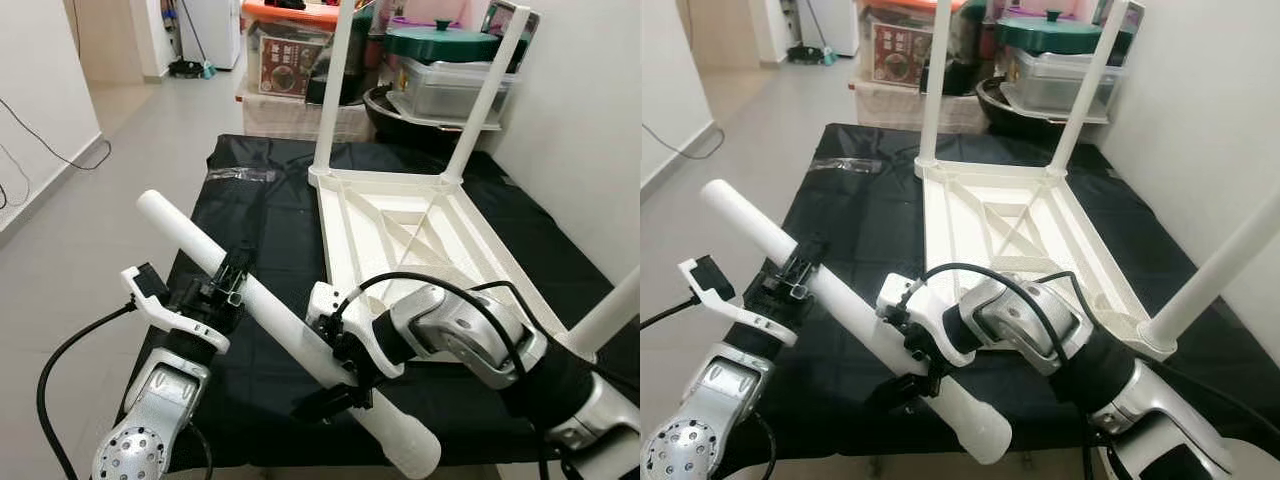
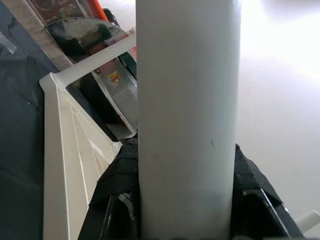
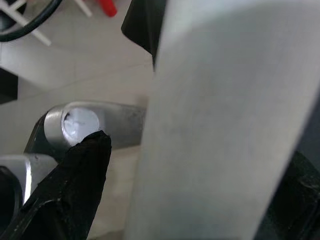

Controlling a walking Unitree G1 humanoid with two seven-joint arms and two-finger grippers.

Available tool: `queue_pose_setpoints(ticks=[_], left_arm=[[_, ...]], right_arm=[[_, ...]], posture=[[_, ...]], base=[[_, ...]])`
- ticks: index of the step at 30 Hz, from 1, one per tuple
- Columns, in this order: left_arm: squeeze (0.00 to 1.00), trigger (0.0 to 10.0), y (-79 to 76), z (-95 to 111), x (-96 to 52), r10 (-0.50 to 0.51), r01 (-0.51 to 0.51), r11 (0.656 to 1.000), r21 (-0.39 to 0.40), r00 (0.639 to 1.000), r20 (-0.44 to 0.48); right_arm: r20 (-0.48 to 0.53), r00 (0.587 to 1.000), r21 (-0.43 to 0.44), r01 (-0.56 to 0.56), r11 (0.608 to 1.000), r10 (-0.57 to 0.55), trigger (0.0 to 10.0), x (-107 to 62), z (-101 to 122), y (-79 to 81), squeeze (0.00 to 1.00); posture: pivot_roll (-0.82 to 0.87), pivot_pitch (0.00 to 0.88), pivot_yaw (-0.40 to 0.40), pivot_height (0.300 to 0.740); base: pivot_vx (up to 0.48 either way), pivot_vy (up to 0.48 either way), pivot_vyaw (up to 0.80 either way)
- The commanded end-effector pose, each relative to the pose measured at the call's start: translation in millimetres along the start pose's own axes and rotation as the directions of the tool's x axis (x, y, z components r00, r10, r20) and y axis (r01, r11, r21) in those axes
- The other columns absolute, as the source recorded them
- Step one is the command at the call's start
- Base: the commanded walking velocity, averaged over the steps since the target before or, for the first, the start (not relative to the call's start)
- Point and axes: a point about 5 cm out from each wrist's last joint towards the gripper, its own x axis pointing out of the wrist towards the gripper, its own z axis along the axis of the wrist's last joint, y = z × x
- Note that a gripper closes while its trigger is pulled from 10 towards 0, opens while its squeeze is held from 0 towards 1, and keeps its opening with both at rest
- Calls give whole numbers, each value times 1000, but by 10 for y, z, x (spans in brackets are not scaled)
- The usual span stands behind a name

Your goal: Building children table

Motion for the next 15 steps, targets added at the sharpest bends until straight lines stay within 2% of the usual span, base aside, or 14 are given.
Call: queue_pose_setpoints(ticks=[1, 4, 5, 8, 9, 10, 11, 12, 13, 15], left_arm=[[0, 0, -93, -50, 29, -44, 44, 999, -16, 999, -8], [0, 0, -85, -55, 30, -42, 42, 999, -15, 999, -8], [0, 0, -84, -57, 29, -42, 42, 999, -14, 999, -9], [0, 0, -80, -61, 28, -41, 41, 999, -13, 999, -10], [0, 0, -75, -62, 29, -39, 39, 999, -12, 999, -9], [0, 0, -75, -62, 29, -39, 39, 999, -12, 999, -9], [0, 0, -71, -64, 31, -38, 38, 999, -12, 999, -8], [0, 0, -66, -62, 31, -36, 36, 999, -10, 999, -7], [0, 0, -61, -61, 29, -34, 34, 999, -8, 999, -5], [0, 0, -56, -59, 27, -33, 33, 999, -7, 999, -5]], right_arm=[[-23, 1000, -13, 5, 1000, -5, 10000, 12, -7, -12, 0], [-38, 999, -23, 0, 1000, 0, 9725, 21, -2, -11, 0], [-36, 999, -23, -6, 1000, 5, 9020, 24, 14, -6, 0], [-25, 1000, -20, -13, 1000, 12, 8863, 27, 64, -6, 0], [-9, 1000, -10, -10, 1000, 10, 6745, 31, 100, -25, 0], [-9, 1000, -10, -10, 1000, 10, 6745, 31, 100, -25, 0], [1, 1000, -2, -8, 1000, 8, 5333, 34, 122, -40, 0], [13, 1000, 12, -5, 1000, 5, 5333, 40, 143, -51, 0], [21, 1000, 19, -3, 1000, 3, 4078, 47, 155, -58, 0], [24, 1000, 22, -2, 1000, 2, 4078, 53, 161, -61, 0]], posture=[[84, 0, -124, 740], [84, 0, -126, 740], [85, 0, -127, 740], [82, 0, -125, 740], [80, 0, -126, 740], [80, 0, -126, 740], [82, 0, -127, 740], [82, 0, -128, 740], [80, 0, -127, 740], [79, 0, -126, 740]], base=[[0, 0, 0], [0, 0, 0], [0, 0, 0], [0, 0, 0], [0, 0, 0], [0, 0, 0], [0, 0, 0], [0, 0, 0], [0, 0, 0], [0, 0, 0]])
